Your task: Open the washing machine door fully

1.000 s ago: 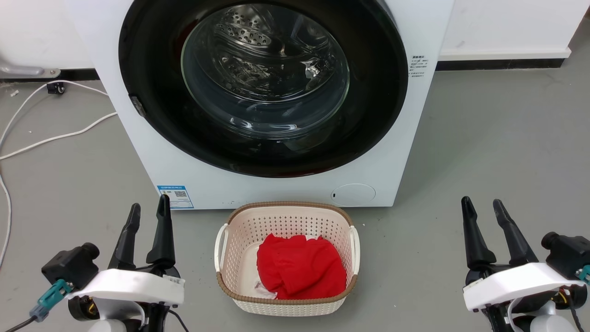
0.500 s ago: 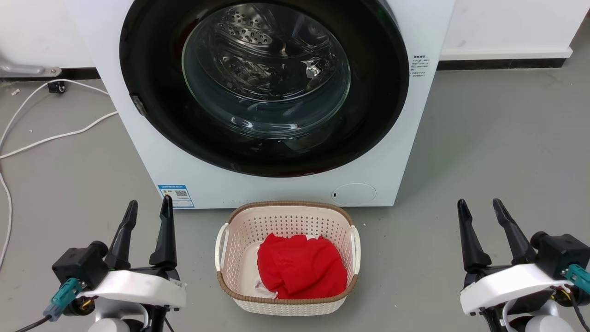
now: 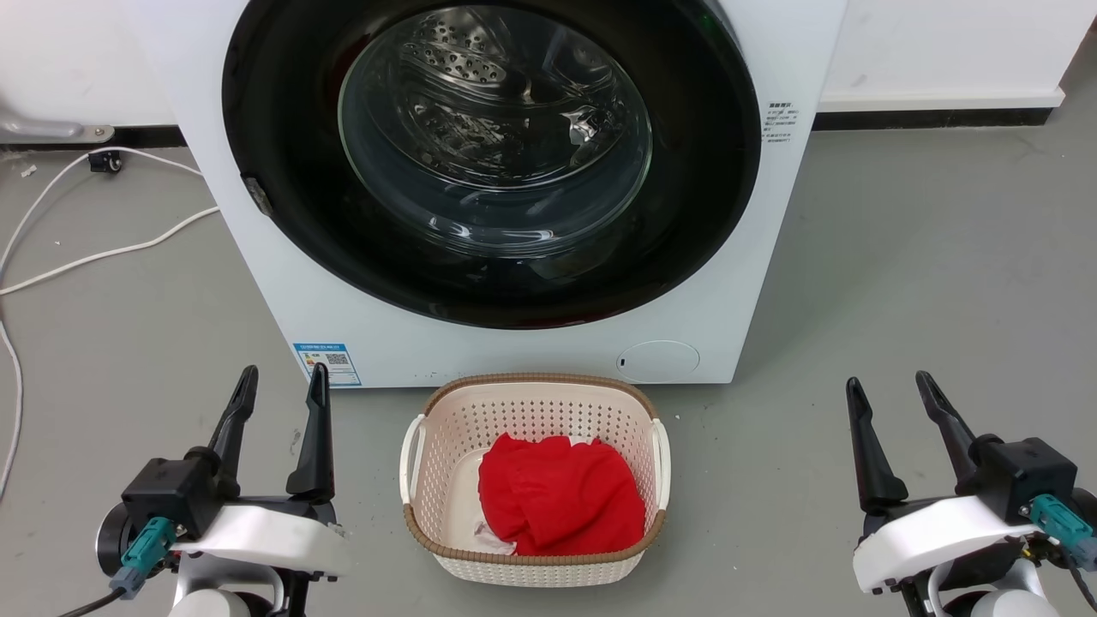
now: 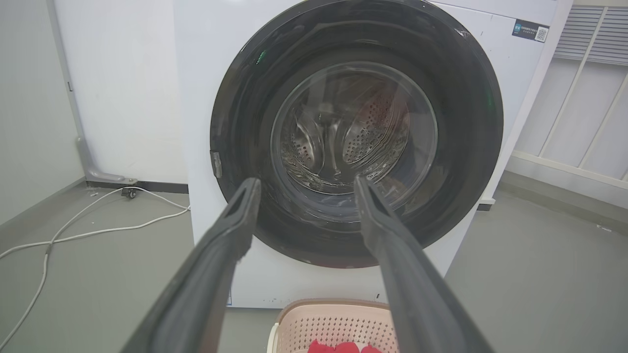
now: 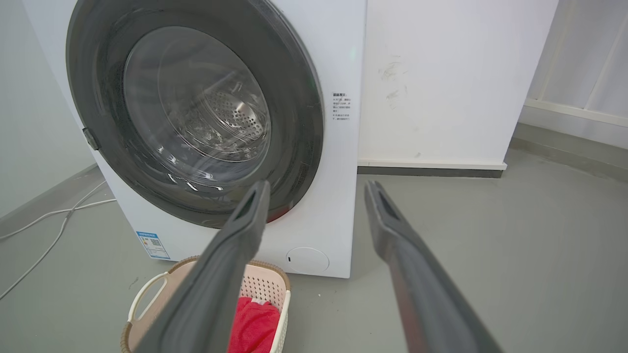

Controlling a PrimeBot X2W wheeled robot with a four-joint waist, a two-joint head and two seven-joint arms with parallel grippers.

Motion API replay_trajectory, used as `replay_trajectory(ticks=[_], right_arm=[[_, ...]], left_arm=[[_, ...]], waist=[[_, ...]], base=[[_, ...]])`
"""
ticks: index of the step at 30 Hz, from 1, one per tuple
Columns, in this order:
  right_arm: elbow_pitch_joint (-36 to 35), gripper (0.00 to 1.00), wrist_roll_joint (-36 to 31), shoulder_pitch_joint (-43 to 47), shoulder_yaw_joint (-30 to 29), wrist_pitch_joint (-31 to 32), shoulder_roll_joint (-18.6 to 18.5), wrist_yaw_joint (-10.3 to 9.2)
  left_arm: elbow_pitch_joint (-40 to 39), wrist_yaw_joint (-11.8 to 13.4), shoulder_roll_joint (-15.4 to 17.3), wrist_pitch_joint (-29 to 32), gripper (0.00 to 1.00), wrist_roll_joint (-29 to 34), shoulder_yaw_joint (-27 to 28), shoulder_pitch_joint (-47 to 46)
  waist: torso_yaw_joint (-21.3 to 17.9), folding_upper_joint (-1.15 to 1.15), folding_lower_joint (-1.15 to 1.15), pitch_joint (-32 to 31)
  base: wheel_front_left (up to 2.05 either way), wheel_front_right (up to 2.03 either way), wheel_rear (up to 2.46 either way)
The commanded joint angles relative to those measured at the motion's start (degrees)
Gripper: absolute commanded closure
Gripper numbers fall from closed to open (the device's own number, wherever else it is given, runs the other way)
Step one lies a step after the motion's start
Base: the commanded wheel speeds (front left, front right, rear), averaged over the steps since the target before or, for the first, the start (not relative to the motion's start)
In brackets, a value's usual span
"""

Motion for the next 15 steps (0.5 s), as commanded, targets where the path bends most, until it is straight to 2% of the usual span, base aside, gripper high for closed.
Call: replay_trajectory(ticks=[1, 15], right_arm=[[-0.63, 0.00, -1.15, 0.01, 0.05, -0.30, 0.10, -0.02], [-0.83, 0.00, -6.91, 0.33, 0.30, -0.97, 0.14, -0.02]], left_arm=[[-0.30, 0.10, 0.44, -0.57, 0.00, 1.17, -0.16, -0.89], [0.15, 0.22, 0.01, -2.35, 0.00, 7.36, 0.62, -0.84]], waist=[[-0.01, 0.00, 0.00, 0.00], [0.02, 0.00, 0.00, -0.13]], base=[[0.00, 0.00, 0.00], [0.00, 0.00, 0.00]])
